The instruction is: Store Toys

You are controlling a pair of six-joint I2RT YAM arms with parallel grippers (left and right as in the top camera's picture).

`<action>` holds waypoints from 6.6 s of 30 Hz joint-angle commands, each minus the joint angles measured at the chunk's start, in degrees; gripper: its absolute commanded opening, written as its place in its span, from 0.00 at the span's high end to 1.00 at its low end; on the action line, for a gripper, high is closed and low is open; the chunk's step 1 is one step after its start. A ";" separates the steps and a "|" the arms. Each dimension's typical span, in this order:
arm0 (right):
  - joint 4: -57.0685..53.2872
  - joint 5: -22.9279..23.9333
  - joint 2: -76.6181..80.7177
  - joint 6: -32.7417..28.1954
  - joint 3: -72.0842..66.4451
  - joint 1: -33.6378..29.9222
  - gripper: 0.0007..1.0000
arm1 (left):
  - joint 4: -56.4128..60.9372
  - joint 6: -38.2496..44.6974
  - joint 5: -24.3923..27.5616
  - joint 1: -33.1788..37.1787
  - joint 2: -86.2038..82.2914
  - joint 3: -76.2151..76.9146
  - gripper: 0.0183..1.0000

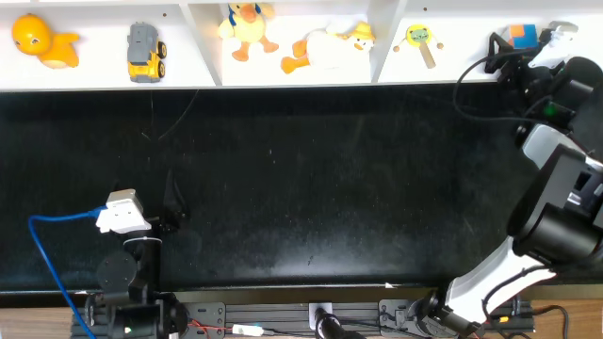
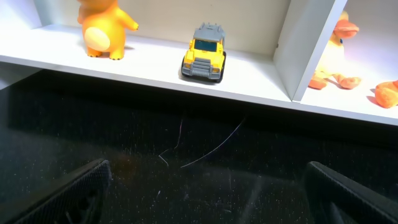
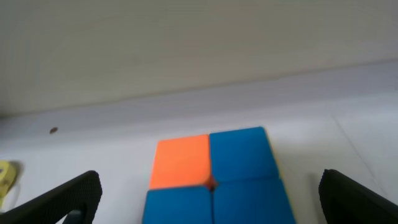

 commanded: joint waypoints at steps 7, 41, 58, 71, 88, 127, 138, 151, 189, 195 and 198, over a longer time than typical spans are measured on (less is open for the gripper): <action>-3.52 1.36 -9.81 -1.75 -5.92 -0.07 0.00 | 0.28 -0.22 -0.04 -0.11 -0.59 -0.42 0.00; -20.85 5.44 -46.40 1.11 -27.28 0.02 0.00 | 0.28 -0.22 -0.04 -0.11 -0.59 -0.42 0.00; -33.42 6.29 -45.38 0.02 -27.30 0.02 0.00 | 0.28 -0.20 -0.04 -0.11 -0.59 -0.42 0.00; -29.90 8.57 -48.54 -6.73 -27.30 13.70 0.00 | 0.28 -0.20 -0.04 -0.11 -0.59 -0.42 0.00; -10.34 14.14 -69.31 -16.04 -44.96 22.32 0.00 | 0.28 -0.22 -0.04 -0.11 -0.59 -0.42 0.00; -32.85 21.49 -114.97 -8.52 -65.31 23.04 0.00 | 0.28 -0.20 -0.04 -0.11 -0.59 -0.42 0.00; -33.03 23.58 -114.97 -2.97 -65.29 26.27 0.01 | 0.28 -0.22 -0.04 -0.11 -0.59 -0.42 0.00; -33.03 23.61 -114.97 -2.97 -65.29 26.27 0.00 | 0.28 -0.22 -0.04 -0.11 -0.59 -0.42 0.00; -33.03 23.61 -114.90 -2.97 -65.29 26.23 0.01 | 0.28 -0.22 -0.04 -0.11 -0.59 -0.42 0.00; -33.03 23.61 -114.90 -2.97 -65.29 26.23 0.01 | 0.28 -0.22 -0.04 -0.11 -0.59 -0.42 0.00; -33.03 23.61 -114.90 -2.97 -65.29 26.23 0.00 | 0.28 -0.22 -0.04 -0.11 -0.59 -0.42 0.00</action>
